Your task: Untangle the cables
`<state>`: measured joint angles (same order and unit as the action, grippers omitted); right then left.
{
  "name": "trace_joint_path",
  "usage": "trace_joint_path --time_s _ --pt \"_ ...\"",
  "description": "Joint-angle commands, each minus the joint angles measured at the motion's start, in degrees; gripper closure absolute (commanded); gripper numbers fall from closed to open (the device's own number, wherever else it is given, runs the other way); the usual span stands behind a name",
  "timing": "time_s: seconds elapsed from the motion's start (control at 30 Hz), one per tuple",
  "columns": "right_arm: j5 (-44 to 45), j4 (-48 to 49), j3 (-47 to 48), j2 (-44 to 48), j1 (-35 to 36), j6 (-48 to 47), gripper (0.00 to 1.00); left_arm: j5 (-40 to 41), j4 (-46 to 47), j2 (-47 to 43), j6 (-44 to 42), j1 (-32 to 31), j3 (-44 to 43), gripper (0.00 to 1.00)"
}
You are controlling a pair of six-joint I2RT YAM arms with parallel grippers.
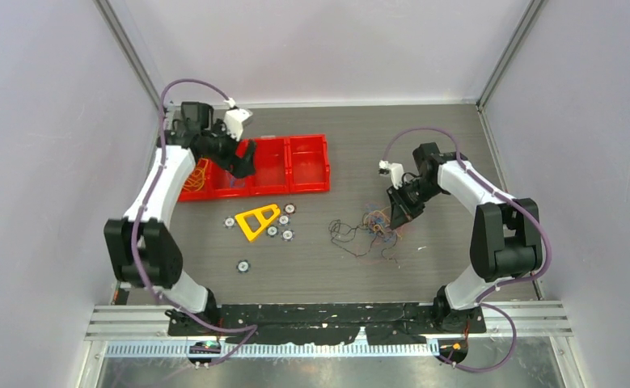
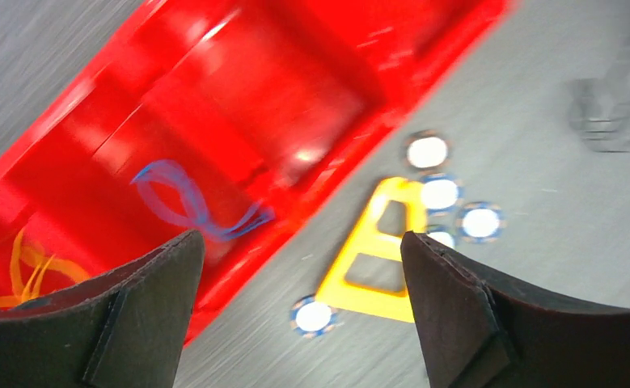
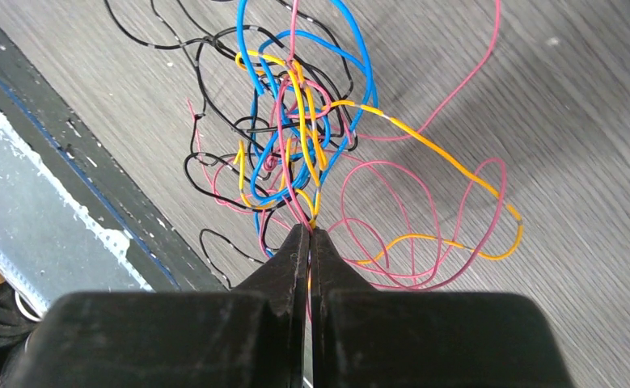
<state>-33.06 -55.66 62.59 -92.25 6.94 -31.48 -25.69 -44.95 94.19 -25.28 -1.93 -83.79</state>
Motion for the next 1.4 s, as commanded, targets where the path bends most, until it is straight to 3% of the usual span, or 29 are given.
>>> trace_joint_path --time_s 0.0,0.2,0.4,0.67,0.73,0.77,0.87,0.97,1.2,1.37 --pt "-3.74 0.79 2.39 2.35 2.80 2.12 0.95 -15.97 4.65 -12.36 1.53 -9.19 7.12 0.07" --pt "-6.67 1.26 3.31 3.43 5.28 3.23 0.95 -18.88 21.17 -14.42 4.00 -23.79 19.17 0.13" --pt "-6.61 0.95 3.67 4.37 6.22 3.57 0.95 -15.47 21.80 -5.34 -3.38 -35.08 16.75 0.16" --pt "-7.16 1.08 4.13 4.28 6.37 4.43 0.95 -9.25 22.21 3.53 -11.03 -43.37 13.88 0.25" --pt "-7.05 1.08 4.26 4.27 6.42 4.37 0.95 -7.29 22.10 5.01 -12.32 -44.54 13.75 0.32" --pt "-6.87 1.08 4.29 4.33 6.42 4.29 0.95 -6.15 22.11 5.51 -12.37 -44.96 13.64 0.41" --pt "-6.13 1.08 4.02 4.17 6.41 3.83 0.95 -3.14 18.79 5.81 -12.09 -45.17 12.41 0.75" --pt "-4.65 1.04 3.41 4.06 6.18 2.70 0.95 -0.18 11.36 1.93 -12.44 -44.64 12.12 1.00" --pt "3.18 3.14 0.33 2.36 2.09 -1.19 0.95 -10.05 -2.75 -24.65 -10.67 -32.55 14.97 1.00" --pt "8.88 5.47 -1.09 -0.91 -3.18 -4.51 0.95 -15.48 -6.46 -35.53 -5.58 -17.23 8.35 1.00"
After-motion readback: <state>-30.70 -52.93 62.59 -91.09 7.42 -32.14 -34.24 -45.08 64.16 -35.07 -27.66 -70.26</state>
